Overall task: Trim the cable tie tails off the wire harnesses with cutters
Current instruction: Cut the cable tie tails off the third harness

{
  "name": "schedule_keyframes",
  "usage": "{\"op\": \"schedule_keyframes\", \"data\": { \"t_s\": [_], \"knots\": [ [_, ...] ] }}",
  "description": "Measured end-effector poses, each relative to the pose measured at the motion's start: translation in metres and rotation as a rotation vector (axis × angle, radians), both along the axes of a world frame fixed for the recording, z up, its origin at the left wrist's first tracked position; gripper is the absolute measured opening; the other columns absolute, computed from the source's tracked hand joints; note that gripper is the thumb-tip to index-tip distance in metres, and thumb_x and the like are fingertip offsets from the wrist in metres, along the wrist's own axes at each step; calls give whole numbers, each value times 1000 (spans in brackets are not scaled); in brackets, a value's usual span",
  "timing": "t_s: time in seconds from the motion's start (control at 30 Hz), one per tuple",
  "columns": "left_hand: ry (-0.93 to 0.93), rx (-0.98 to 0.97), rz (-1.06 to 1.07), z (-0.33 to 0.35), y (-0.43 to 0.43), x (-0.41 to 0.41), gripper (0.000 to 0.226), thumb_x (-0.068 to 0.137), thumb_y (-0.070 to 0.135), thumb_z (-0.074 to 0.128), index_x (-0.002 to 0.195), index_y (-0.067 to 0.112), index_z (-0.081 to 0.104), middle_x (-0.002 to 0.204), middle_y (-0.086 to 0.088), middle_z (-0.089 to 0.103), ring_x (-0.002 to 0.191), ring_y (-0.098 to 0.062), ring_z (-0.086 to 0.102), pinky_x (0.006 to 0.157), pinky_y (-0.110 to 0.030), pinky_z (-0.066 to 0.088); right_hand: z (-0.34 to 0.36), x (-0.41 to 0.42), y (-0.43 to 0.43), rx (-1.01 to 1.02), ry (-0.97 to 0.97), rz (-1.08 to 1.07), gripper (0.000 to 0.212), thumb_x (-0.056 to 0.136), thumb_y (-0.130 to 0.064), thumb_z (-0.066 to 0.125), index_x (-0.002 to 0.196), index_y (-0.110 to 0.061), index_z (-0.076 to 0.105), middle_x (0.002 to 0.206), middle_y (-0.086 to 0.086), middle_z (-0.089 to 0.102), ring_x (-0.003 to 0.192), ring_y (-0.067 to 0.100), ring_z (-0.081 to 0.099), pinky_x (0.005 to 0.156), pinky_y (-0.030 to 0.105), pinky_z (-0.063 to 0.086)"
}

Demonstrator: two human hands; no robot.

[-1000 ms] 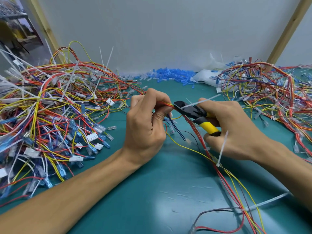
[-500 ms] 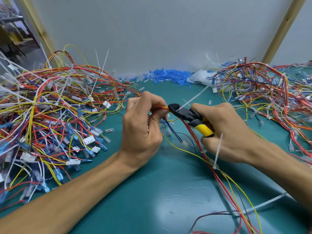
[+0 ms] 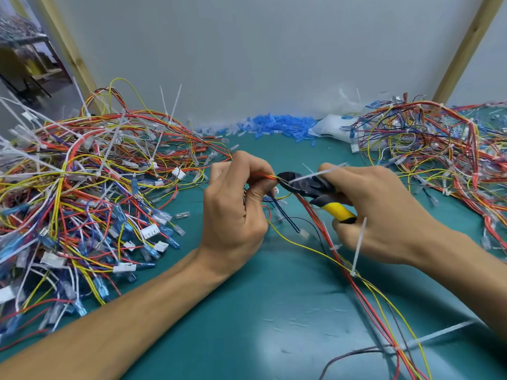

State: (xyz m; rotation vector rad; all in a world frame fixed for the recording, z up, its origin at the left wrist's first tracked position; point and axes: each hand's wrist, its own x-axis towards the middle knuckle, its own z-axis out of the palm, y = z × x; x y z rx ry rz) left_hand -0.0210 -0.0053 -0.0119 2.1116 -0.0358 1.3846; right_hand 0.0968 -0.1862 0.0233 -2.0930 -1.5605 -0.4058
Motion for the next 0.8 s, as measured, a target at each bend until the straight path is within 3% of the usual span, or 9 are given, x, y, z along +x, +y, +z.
{"op": "schedule_keyframes", "data": {
  "t_s": [0.13,0.27,0.4,0.53,0.6,0.67,0.8],
  "knots": [
    [2,13,-6,-1,1,0,25,98,0,60,100,25,55,82,22,56,78,-40,64,73,-53,51,-1,1,2,-39,0,-19,18,61,-15,47,79,-11,47,57,9,42,56,38,34,46,48,35],
    [5,3,-12,-1,-1,-1,28,98,-1,59,101,26,55,86,24,59,77,-40,64,71,-53,50,-2,-1,2,-47,17,-18,19,58,-15,46,77,-13,43,55,8,38,57,40,32,46,46,31],
    [-3,3,5,-1,1,0,27,98,1,60,101,27,55,87,31,58,78,-34,62,71,-47,51,-3,-2,4,-39,5,-2,24,56,-14,49,79,-14,44,59,4,42,60,40,34,47,46,38],
    [-13,-11,10,0,3,1,20,99,5,60,100,25,56,85,29,58,79,-31,61,73,-48,51,-6,-1,4,14,-20,12,25,64,-20,55,79,-22,34,59,-1,41,58,38,34,46,42,36],
    [-6,-32,-5,-1,4,2,19,101,6,60,100,25,56,82,23,61,77,-35,63,73,-54,50,-5,-1,4,64,17,23,19,66,-28,47,77,-20,34,58,0,34,57,34,28,48,39,27],
    [2,-49,-9,-2,5,3,19,101,5,61,99,24,56,79,17,63,77,-37,63,73,-55,49,-6,1,4,138,117,-2,19,65,-18,50,74,-15,34,58,4,29,59,25,20,50,39,20],
    [10,-49,-2,-2,6,3,19,100,6,62,100,24,57,79,18,62,77,-36,63,72,-54,50,-5,5,4,206,257,-141,27,58,-11,60,75,-12,39,60,11,34,61,20,20,53,39,21]
  ]
}}
